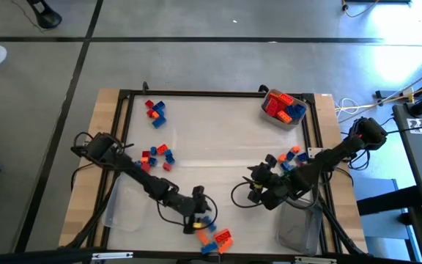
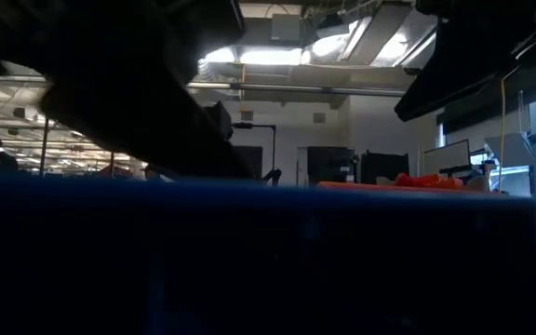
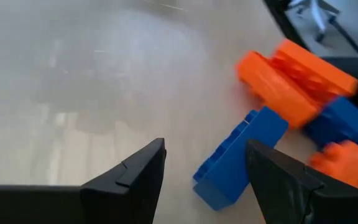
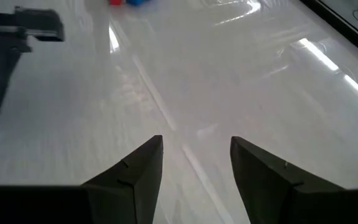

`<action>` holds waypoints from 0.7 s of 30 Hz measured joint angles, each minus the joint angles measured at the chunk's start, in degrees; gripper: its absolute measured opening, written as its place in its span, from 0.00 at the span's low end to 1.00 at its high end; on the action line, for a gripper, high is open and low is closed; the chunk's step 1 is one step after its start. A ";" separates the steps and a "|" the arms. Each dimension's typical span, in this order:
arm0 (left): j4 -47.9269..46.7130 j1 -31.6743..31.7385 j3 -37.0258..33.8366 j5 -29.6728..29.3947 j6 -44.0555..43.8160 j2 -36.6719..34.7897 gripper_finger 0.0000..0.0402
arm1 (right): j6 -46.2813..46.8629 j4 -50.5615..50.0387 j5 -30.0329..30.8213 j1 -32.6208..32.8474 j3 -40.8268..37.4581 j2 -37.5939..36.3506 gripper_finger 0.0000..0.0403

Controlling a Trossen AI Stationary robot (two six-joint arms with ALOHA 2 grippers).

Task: Sort blocks by size
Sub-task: Put the blue game piece into the gray bin

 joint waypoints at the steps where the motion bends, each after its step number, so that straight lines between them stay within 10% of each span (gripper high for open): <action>1: -0.02 0.42 0.00 -0.55 0.00 0.00 0.52 | 0.00 0.03 0.00 0.00 0.00 0.00 0.46; 21: -0.46 8.81 -0.13 -12.00 -6.84 0.11 0.52 | -0.44 5.60 -0.45 -0.04 0.00 2.29 0.46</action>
